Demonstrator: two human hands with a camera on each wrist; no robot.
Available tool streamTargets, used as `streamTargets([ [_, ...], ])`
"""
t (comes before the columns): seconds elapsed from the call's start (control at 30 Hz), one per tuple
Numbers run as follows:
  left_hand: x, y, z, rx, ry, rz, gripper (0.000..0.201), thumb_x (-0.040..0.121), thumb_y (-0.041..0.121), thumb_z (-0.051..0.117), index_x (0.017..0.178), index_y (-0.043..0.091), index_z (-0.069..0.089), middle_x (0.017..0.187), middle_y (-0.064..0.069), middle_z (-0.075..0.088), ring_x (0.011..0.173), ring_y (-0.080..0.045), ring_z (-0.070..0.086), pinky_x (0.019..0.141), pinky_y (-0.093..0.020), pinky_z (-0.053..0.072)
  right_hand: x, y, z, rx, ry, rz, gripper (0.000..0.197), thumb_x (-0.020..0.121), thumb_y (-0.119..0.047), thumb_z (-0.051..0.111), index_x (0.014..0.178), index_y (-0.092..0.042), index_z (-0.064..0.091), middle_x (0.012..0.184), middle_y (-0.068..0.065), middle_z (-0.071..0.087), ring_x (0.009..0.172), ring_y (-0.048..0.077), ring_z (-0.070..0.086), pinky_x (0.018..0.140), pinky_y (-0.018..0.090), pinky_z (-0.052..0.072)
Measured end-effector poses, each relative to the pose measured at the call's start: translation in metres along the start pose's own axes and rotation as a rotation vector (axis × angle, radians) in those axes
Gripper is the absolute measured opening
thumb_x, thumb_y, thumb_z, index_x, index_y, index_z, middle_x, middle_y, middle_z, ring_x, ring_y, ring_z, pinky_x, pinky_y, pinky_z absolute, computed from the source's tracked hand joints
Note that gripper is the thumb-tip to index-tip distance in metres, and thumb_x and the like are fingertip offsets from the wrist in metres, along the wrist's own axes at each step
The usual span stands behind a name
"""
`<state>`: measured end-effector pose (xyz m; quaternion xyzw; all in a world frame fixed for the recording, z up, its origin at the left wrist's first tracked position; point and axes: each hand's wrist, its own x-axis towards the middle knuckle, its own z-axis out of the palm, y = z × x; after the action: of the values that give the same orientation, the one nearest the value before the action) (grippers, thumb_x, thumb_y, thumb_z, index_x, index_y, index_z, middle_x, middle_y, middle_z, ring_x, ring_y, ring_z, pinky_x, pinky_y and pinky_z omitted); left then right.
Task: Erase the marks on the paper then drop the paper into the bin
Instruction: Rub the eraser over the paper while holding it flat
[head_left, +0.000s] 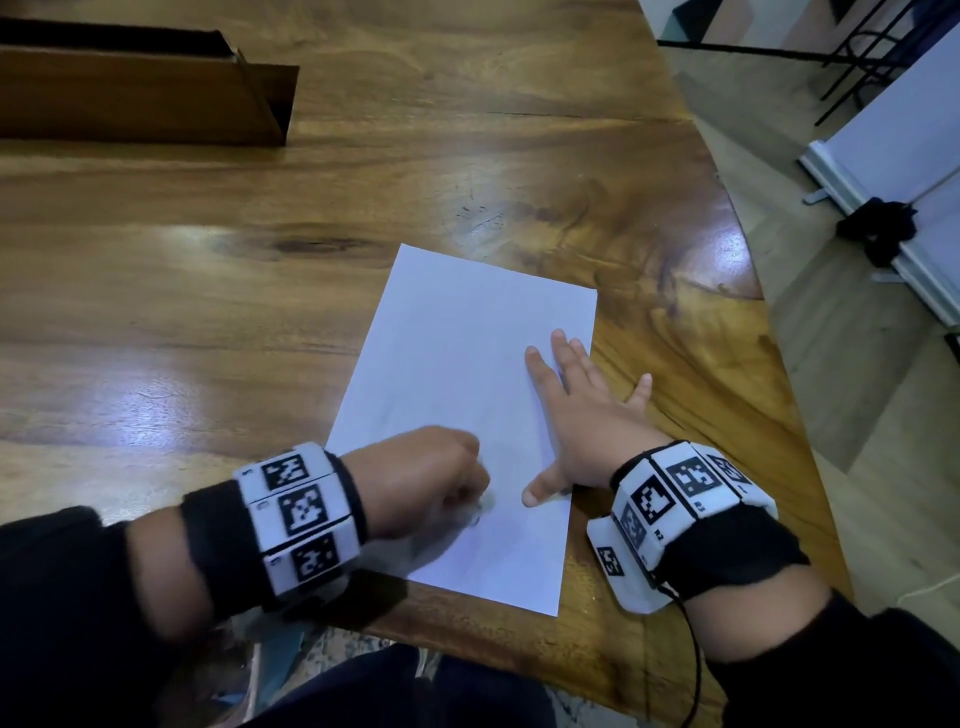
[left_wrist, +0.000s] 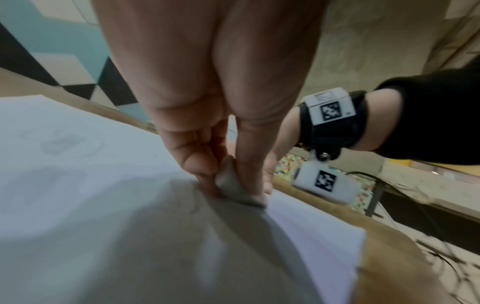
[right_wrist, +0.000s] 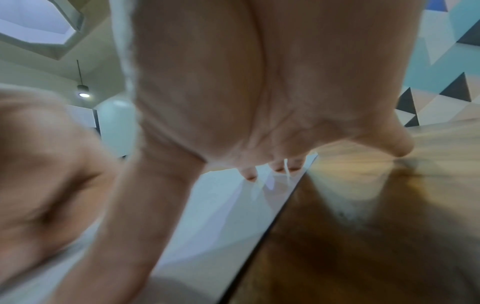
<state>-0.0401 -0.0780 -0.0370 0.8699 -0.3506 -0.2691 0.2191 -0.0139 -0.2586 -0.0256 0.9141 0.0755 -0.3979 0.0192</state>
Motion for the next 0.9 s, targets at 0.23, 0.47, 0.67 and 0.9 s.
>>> streamTargets([
  [0.23, 0.028, 0.009, -0.011, 0.059, 0.023, -0.044, 0.013, 0.082, 0.019, 0.058, 0.084, 0.009, 0.066, 0.086, -0.007, 0.054, 0.083, -0.025, 0.056, 0.069, -0.026, 0.037, 0.001, 0.001, 0.002, -0.034, 0.037, -0.022, 0.143, 0.059, -0.061, 0.078, 0.144, -0.023, -0.031, 0.148, 0.003, -0.044, 0.138, 0.017, -0.035, 0.107, 0.064, -0.016],
  [0.47, 0.003, 0.015, 0.006, 0.074, -0.143, 0.062, 0.012, 0.079, 0.014, 0.058, 0.083, 0.01, 0.068, 0.086, -0.001, 0.054, 0.082, -0.021, 0.056, 0.065, -0.023, 0.034, 0.0, 0.002, 0.002, -0.035, 0.053, -0.028, 0.142, 0.059, -0.062, 0.077, 0.144, -0.024, -0.03, 0.148, 0.002, -0.043, 0.139, 0.017, -0.035, 0.108, 0.063, -0.017],
  [0.67, 0.033, 0.003, -0.023, 0.092, 0.083, -0.042, 0.012, 0.083, 0.016, 0.058, 0.086, 0.007, 0.065, 0.091, -0.01, 0.059, 0.086, -0.027, 0.056, 0.073, -0.028, 0.04, 0.001, 0.001, 0.002, -0.038, 0.047, -0.024, 0.142, 0.06, -0.061, 0.078, 0.144, -0.023, -0.031, 0.147, 0.003, -0.044, 0.139, 0.017, -0.035, 0.108, 0.064, -0.017],
  [0.9, -0.006, -0.008, 0.008, 0.203, -0.107, 0.071, 0.02, 0.077, 0.01, 0.056, 0.093, 0.004, 0.065, 0.077, 0.002, 0.053, 0.072, -0.015, 0.055, 0.065, -0.019, 0.038, -0.001, 0.0, -0.001, -0.015, 0.022, -0.012, 0.143, 0.059, -0.058, 0.08, 0.145, -0.024, -0.029, 0.148, 0.001, -0.043, 0.138, 0.017, -0.035, 0.105, 0.07, -0.013],
])
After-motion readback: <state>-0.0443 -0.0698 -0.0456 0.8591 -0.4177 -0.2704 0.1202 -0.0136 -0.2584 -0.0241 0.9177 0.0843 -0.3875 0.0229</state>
